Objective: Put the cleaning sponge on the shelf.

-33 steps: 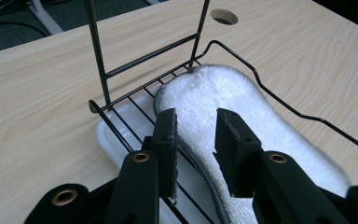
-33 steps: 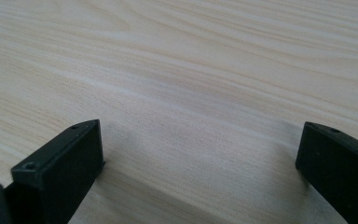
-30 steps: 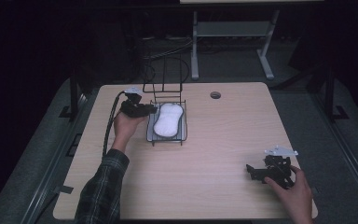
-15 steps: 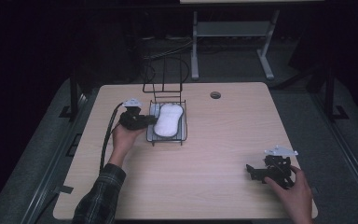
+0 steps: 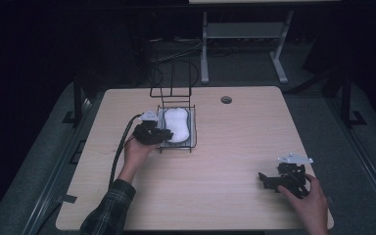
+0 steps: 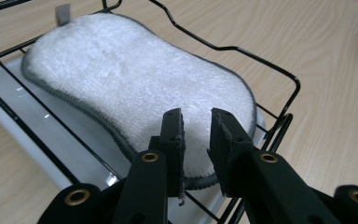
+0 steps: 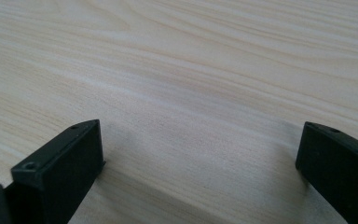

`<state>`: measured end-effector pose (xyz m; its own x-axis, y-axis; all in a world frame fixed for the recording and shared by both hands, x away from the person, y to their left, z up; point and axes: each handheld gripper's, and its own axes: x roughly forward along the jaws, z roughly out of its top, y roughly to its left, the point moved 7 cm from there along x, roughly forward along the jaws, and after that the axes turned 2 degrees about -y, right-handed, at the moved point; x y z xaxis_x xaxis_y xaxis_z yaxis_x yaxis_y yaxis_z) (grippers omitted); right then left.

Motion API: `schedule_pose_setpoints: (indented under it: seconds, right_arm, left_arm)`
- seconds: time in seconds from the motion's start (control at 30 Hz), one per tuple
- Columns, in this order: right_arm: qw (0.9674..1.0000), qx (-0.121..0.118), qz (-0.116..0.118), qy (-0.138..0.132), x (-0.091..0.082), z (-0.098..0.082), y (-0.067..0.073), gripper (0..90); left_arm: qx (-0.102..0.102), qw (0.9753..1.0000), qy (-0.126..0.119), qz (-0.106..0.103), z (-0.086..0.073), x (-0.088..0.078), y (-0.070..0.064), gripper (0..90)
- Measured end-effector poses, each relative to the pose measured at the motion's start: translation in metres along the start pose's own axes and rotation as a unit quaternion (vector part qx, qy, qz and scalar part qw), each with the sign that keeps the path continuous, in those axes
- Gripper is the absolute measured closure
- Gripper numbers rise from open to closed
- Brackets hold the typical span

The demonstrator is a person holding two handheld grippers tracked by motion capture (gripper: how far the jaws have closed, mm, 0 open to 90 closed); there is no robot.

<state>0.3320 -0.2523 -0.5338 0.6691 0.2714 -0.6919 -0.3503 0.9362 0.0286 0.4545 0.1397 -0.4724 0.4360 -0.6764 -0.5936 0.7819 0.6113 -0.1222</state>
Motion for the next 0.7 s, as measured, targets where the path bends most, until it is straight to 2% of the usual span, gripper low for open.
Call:
schedule_pose_setpoints:
  seconds: [0.1, 0.23, 0.3, 0.37, 0.47, 0.7]
  right_arm:
    - [1.0000, 0.000, 0.000, 0.000, 0.000, 0.000, 0.000, 0.2]
    - [1.0000, 0.000, 0.000, 0.000, 0.000, 0.000, 0.000, 0.2]
    - [1.0000, 0.000, 0.000, 0.000, 0.000, 0.000, 0.000, 0.2]
    - [1.0000, 0.000, 0.000, 0.000, 0.000, 0.000, 0.000, 0.2]
    - [1.0000, 0.000, 0.000, 0.000, 0.000, 0.000, 0.000, 0.2]
    - [1.0000, 0.000, 0.000, 0.000, 0.000, 0.000, 0.000, 0.2]
  left_arm:
    - [-0.004, 1.0000, -0.003, -0.001, 0.000, 0.000, 0.000, 73.2]
    - [-0.010, 0.9999, -0.010, -0.001, 0.000, -0.009, 0.000, 70.1]
    - [-0.013, 0.9999, -0.006, -0.005, -0.002, -0.014, -0.001, 67.6]
    - [-0.012, 0.9999, -0.006, -0.004, -0.003, -0.020, -0.003, 62.9]
    - [-0.022, 0.9998, 0.000, -0.004, -0.006, -0.027, -0.007, 53.7]
    - [-0.020, 0.9996, 0.004, 0.018, -0.015, -0.052, -0.015, 33.8]
